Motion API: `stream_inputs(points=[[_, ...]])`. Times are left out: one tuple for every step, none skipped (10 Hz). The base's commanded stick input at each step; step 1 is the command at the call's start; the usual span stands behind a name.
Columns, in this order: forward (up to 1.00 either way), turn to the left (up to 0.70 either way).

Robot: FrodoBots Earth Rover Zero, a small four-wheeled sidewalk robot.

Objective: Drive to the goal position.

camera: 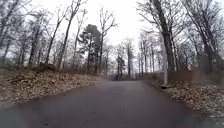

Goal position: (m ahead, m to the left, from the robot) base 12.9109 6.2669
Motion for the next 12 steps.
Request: stream_inputs(points=[[0.57,0.0],[0.66,0.0],[0.7,0.0],[0.7,0.0],[0.7,0.0],[0.7,0.0],[0.7,0.0],[0.7,0.0],[0.7,0.0],[0.7,0.0],[0.7,0.0],[0.7,0.0]])
